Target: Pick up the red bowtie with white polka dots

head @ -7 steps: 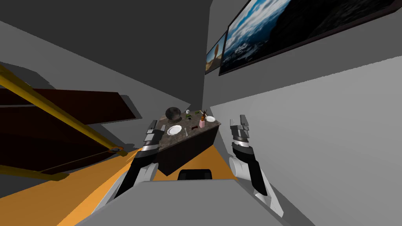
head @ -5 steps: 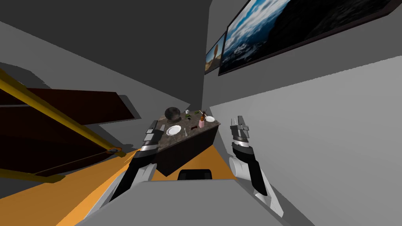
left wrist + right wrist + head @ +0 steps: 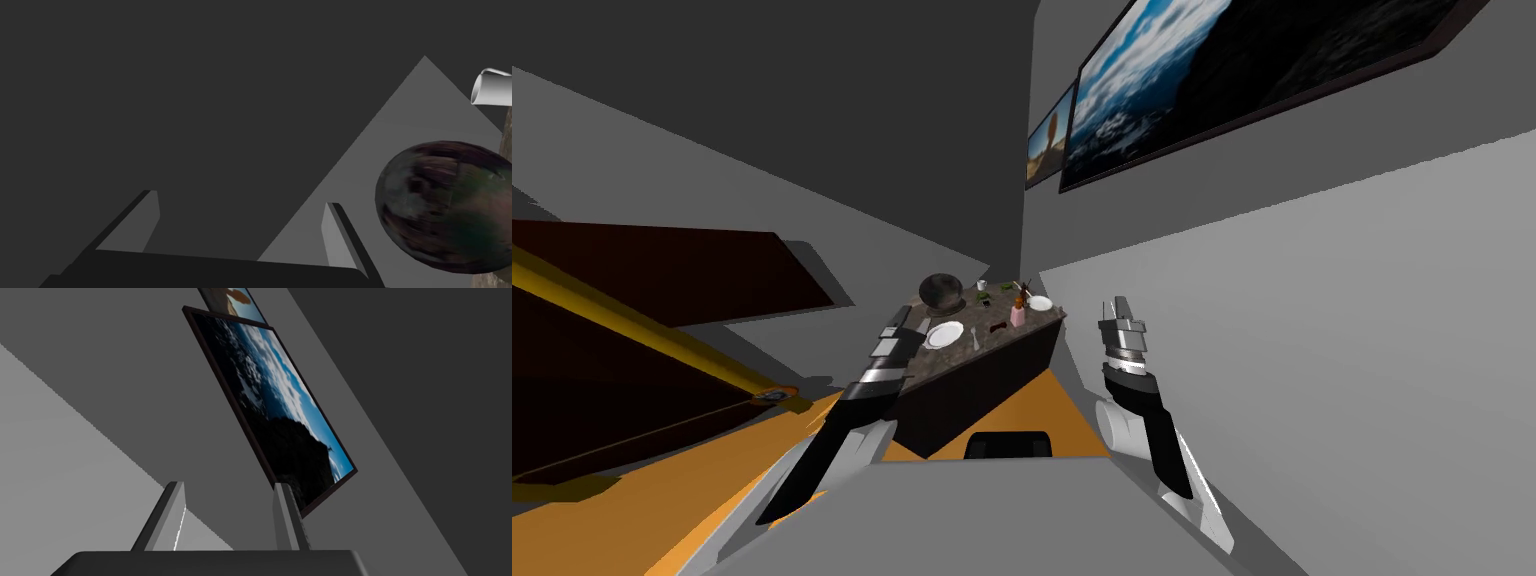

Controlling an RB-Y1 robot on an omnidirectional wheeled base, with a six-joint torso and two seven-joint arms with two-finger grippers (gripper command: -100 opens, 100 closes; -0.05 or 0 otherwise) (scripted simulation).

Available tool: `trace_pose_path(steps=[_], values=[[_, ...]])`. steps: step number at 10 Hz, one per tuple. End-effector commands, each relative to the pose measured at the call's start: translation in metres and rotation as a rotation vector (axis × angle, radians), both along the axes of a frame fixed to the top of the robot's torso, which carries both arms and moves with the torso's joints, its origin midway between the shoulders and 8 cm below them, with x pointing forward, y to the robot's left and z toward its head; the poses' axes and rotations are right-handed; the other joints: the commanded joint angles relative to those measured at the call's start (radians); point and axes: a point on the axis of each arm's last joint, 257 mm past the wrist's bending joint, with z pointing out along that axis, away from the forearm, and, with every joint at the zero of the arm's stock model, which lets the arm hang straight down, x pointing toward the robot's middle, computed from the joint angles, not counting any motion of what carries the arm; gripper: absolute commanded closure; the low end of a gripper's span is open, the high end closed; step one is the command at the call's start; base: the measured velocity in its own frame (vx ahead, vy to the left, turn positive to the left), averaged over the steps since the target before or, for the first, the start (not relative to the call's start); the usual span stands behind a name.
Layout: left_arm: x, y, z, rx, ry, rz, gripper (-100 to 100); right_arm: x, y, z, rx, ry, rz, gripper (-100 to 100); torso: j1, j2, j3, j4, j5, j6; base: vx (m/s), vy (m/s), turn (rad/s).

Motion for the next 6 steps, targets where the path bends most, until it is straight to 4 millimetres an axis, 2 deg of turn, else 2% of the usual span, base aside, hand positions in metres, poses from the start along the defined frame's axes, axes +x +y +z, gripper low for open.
trace_pose_path(steps=[1, 6], values=[[0.003, 0.007, -0.004, -0.033, 0.037, -0.018, -100, 0.0, 0.0, 0.0, 0.0, 0.0, 0.0, 0, 0.0, 0.0, 0.0, 0.0, 0.0, 0.0, 0.029, -0.074, -0.147], [0.013, 0.023, -0.019, -0.125, 0.131, -0.046, -100, 0.0, 0.0, 0.0, 0.0, 0.0, 0.0, 0, 0.001, -0.001, -0.001, 0.0, 0.0, 0.0, 0.037, -0.067, -0.085]])
